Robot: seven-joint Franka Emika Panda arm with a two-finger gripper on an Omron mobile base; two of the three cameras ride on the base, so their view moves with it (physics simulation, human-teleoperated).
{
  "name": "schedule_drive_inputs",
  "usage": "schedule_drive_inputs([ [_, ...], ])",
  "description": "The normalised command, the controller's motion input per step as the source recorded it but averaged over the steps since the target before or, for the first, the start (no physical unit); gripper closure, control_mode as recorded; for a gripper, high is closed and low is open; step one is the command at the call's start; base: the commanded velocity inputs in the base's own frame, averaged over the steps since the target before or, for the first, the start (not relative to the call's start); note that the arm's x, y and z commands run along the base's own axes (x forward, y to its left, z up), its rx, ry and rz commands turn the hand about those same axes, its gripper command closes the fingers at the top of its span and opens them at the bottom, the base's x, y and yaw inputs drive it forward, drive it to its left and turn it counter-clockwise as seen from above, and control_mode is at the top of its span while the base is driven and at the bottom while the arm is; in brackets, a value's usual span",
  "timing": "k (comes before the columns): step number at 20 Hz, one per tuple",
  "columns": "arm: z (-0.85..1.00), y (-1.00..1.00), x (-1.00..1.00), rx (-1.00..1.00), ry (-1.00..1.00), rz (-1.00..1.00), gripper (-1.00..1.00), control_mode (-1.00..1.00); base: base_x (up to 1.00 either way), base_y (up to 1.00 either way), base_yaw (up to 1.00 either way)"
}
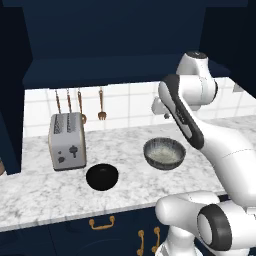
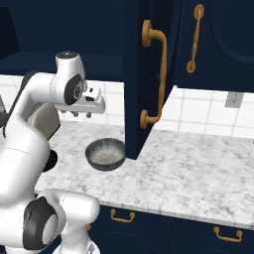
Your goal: Pick up the bowls on the counter and stack them on top of one another in the open cabinet. Place the smaller bowl on top of the larger bowl.
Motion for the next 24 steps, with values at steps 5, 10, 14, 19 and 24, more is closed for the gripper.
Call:
schedule_drive_inputs([
  [5, -0.26, 0.2, -0.55, 0.02, 0.13, -0.14, -1.0, -1.0, 0.0, 0.0, 0.0],
  [10, -1.0, 0.98, -0.19, 0.08, 0.46, -0.16, -1.0, -1.0, 0.0, 0.0, 0.0],
  [14, -1.0, 1.0, 0.31, 0.17, 0.29, -0.16, -1.0, -1.0, 0.0, 0.0, 0.0],
  [19, -1.0, 0.95, 0.62, 0.01, 0.11, -0.15, -1.0, -1.0, 0.0, 0.0, 0.0],
  [24, -0.76, 0.3, 0.33, -0.03, 0.02, -0.13, -1.0, -1.0, 0.0, 0.0, 0.0],
])
